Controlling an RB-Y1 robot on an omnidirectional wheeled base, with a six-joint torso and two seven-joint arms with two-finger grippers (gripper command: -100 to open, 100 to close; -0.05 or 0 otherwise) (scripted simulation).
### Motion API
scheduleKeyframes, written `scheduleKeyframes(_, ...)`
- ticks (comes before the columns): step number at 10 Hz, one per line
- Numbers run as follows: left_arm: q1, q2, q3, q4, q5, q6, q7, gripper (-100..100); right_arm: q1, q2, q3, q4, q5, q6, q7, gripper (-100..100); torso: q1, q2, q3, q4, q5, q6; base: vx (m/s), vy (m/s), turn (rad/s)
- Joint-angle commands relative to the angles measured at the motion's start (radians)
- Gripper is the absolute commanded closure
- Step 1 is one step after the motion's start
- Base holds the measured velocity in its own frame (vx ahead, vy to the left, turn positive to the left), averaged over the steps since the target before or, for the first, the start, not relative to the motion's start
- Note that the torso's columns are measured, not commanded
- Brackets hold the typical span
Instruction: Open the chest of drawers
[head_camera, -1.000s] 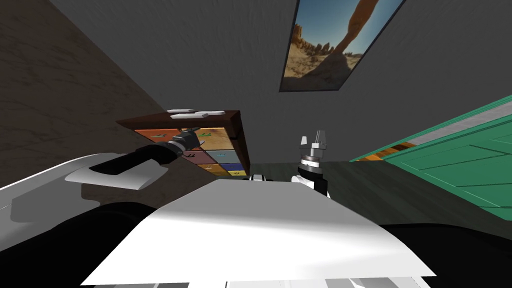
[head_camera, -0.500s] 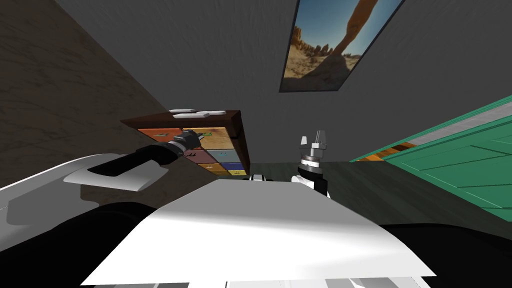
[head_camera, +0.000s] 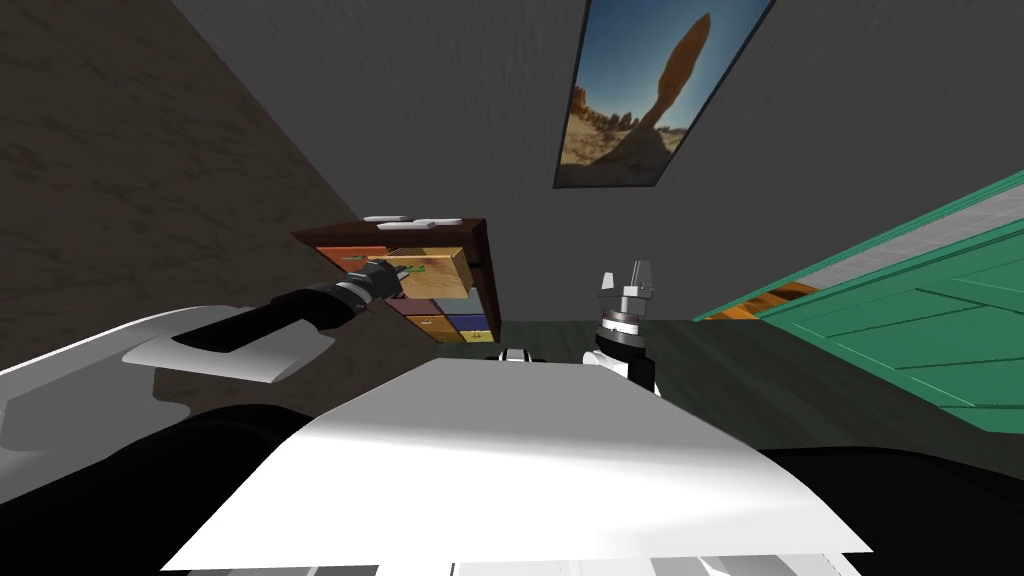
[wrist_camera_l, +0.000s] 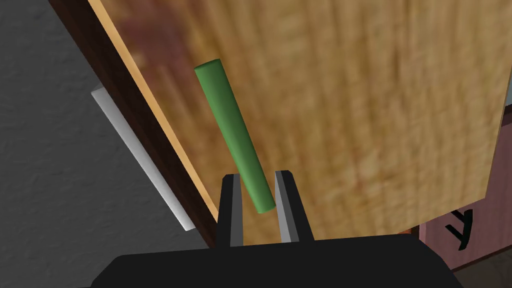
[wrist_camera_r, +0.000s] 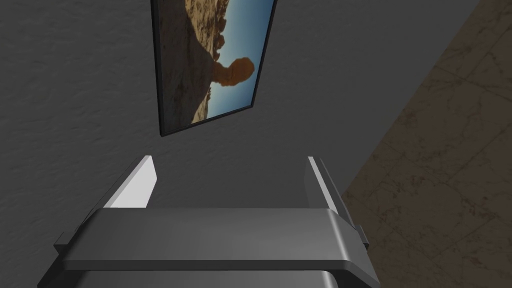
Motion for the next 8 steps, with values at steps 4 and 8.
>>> scheduleKeyframes(4, 0.023, 0.064, 0.078, -0.020, 0.039, 0.024, 0.052, -100, 0.000, 0.000, 0.000, 0.000, 0.000, 0.000, 0.000, 0, 0.003, 0.000, 0.001, -0.002, 0.003, 0.000, -0.114, 0.010, 0.041)
scheduleKeyframes(8, 0.040, 0.134, 0.171, -0.051, 0.093, 0.075, 0.110, -100, 0.000, 0.000, 0.000, 0.000, 0.000, 0.000, 0.000, 0, 0.002, 0.003, 0.002, -0.001, 0.003, 0.000, 0.032, 0.024, 0.036)
